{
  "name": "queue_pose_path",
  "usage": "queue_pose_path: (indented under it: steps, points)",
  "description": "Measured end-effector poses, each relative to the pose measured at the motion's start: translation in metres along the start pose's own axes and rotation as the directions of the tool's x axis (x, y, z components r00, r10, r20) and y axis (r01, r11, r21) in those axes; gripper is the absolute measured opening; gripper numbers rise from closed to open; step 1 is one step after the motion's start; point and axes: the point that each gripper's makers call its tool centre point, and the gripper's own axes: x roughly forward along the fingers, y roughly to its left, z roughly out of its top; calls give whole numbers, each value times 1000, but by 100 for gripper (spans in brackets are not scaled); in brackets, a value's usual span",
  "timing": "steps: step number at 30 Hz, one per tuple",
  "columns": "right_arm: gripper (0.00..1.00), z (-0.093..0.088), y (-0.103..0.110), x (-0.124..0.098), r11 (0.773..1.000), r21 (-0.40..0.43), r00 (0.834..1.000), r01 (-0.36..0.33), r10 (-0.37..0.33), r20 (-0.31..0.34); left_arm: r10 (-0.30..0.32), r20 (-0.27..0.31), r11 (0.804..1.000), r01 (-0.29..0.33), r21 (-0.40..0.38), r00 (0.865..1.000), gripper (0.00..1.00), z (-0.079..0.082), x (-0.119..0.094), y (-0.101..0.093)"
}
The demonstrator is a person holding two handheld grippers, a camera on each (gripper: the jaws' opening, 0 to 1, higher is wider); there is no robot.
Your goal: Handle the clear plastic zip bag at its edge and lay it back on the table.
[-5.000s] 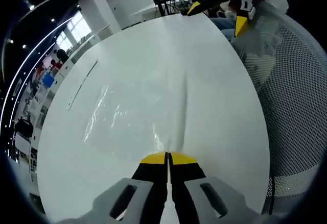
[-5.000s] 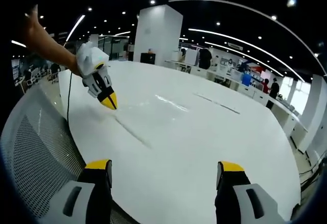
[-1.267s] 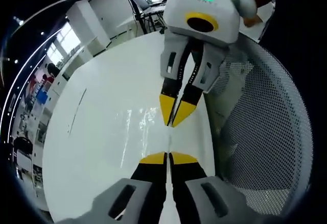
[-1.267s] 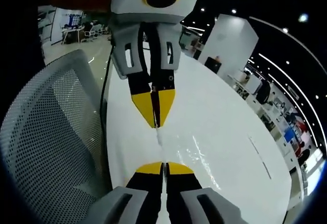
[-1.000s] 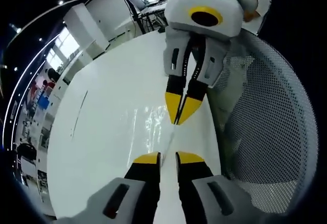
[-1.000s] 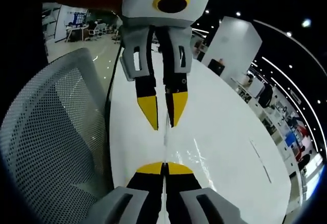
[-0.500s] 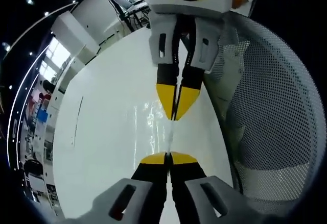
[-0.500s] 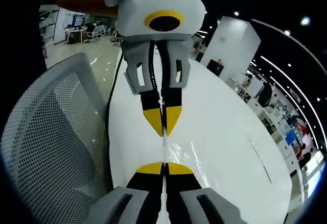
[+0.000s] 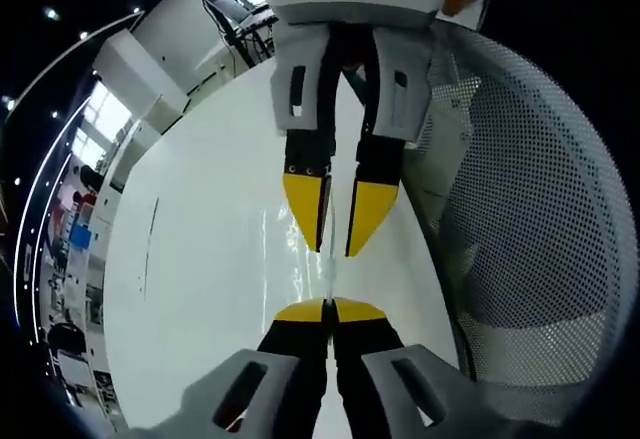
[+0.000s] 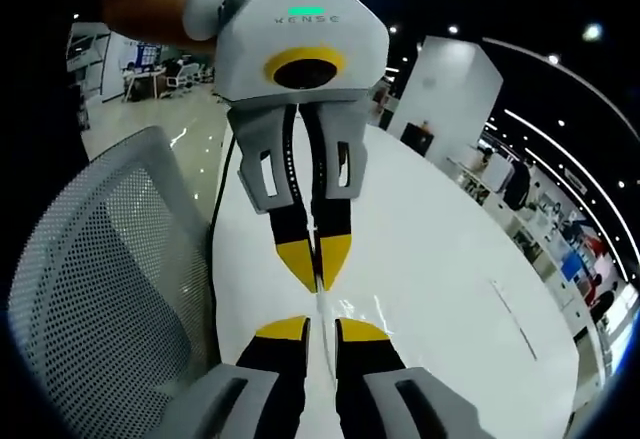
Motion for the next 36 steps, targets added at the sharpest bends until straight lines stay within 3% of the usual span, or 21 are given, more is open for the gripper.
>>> queue_pose_path:
  steps: [17,36]
  points:
    - [1,7,1,8,999,-39,1000,-16,16,4,-2,27,1000,1,18,1000,0,7,0,-1]
    - [0,10,3,9,998,-59,1000,-18,18,3,0,44,1000,0,-1,999,0,4,-1,-2]
